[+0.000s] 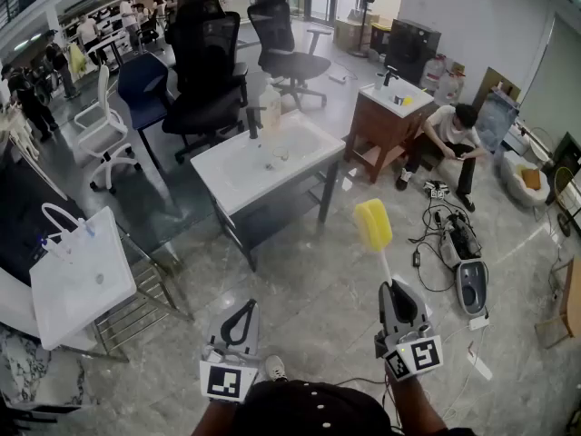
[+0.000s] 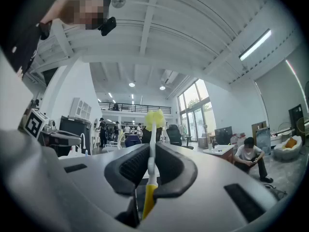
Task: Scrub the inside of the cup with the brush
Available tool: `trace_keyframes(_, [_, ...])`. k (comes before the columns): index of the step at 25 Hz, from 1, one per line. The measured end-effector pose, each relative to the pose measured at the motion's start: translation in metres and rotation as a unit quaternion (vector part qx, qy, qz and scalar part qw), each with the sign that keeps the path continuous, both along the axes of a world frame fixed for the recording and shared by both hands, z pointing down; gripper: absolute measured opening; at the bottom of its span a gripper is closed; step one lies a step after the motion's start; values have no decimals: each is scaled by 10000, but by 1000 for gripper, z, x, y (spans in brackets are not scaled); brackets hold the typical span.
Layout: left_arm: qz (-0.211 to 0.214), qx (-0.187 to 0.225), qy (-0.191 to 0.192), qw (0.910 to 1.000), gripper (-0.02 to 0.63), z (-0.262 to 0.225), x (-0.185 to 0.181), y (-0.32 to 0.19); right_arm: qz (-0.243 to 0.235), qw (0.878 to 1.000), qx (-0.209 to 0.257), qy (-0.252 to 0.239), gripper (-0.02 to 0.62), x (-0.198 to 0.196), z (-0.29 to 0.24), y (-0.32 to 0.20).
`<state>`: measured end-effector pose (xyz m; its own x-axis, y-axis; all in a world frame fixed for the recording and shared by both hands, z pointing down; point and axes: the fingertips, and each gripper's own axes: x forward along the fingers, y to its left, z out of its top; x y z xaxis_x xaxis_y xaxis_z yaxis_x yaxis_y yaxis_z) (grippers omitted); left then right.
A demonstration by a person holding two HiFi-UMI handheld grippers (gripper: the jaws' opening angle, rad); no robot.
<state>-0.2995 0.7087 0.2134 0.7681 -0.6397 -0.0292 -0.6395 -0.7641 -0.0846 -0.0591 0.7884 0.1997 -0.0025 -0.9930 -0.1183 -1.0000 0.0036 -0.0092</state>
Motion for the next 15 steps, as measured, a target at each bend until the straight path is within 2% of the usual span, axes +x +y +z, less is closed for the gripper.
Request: trace_keyframes(15, [9,-25,-15,10000,26,4,-8,-19,-68,10000,-37,-11,46,-12,6,-24])
